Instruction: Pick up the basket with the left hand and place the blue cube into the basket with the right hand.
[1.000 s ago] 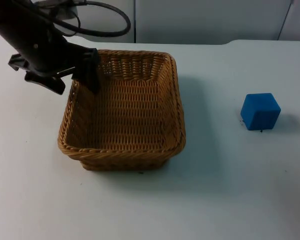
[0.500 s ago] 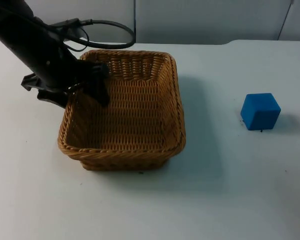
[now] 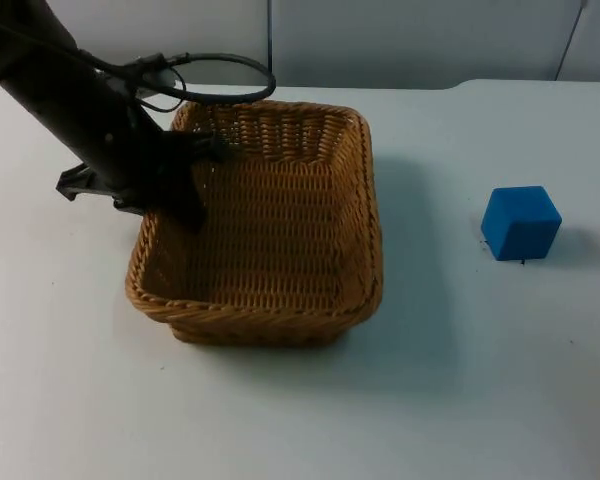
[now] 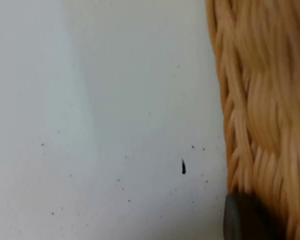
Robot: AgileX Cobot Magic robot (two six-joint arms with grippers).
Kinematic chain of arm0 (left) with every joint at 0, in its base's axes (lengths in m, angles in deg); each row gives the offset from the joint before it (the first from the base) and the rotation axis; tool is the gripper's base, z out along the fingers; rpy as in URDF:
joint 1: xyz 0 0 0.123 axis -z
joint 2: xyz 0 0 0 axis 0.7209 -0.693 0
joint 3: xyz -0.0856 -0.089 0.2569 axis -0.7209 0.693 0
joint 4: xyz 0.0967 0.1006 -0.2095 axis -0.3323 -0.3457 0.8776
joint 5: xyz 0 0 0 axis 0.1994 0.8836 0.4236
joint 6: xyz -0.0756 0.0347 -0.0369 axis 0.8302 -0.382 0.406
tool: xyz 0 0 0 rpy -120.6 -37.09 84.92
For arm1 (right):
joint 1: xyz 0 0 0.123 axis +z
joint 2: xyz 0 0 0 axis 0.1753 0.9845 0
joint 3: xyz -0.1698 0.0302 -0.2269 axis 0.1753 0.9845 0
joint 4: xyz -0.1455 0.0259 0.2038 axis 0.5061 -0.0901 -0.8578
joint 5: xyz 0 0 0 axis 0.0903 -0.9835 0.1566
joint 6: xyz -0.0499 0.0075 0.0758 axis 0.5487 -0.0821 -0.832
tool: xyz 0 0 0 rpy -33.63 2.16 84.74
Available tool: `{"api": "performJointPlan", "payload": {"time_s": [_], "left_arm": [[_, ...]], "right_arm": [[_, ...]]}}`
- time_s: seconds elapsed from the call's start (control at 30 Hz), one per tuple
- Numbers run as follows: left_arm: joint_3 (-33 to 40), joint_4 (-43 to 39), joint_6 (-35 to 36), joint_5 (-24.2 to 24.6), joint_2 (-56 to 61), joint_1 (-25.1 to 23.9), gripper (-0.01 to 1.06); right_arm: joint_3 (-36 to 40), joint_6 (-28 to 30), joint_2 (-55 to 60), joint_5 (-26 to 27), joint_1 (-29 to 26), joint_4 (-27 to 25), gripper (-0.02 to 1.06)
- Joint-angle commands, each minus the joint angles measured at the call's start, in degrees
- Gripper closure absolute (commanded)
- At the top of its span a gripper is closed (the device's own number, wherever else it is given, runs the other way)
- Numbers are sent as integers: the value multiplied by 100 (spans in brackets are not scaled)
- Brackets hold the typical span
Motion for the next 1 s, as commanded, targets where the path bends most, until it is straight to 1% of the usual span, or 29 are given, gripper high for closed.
{"api": "performJointPlan", "payload": {"time_s": [0.0, 0.03, 0.1, 0.13, 0.27, 0.4, 0.5, 0.53, 0.6, 0.67, 0.7, 0.83, 0.9, 0.97], "left_arm": [[-50, 96, 20, -41, 9, 26, 95], [-50, 96, 20, -41, 9, 26, 95], [-50, 96, 116, -79, 9, 26, 104], [-50, 108, 159, -79, 9, 26, 105], [-50, 221, 171, -79, 62, 26, 105], [-50, 221, 431, -48, 207, 26, 105], [-50, 207, 736, -4, 512, 26, 105], [-50, 207, 736, -4, 512, 26, 105], [-50, 192, 910, 53, 700, 26, 105], [-50, 195, 971, 266, 878, -13, 105], [-50, 195, 971, 266, 878, -13, 105], [-40, 195, 1212, 734, 1139, -79, 105], [-40, 195, 1223, 772, 1199, -89, 105], [-40, 195, 1269, 829, 1341, -108, 105]], "right_arm": [[-53, 35, 34, 19, -25, -16, 6], [-53, 35, 34, 19, -25, -16, 6], [-53, 63, 34, 19, -25, -16, 6], [-53, 121, 34, 19, -25, -16, 6], [-53, 186, 34, 19, -25, -16, 6], [-53, 185, 34, 19, -25, -33, 6], [-53, 313, 34, 19, -25, -203, 6], [-53, 313, 34, 19, -25, -203, 6], [-53, 518, 34, 19, -25, -385, 6], [-53, 614, 39, 19, -25, -480, 6], [-53, 614, 39, 19, -25, -480, 6], [-53, 625, 48, -41, -25, -590, 6], [-53, 681, 48, -63, -25, -666, 6], [-53, 921, 48, -63, 31, -876, 6]]}}
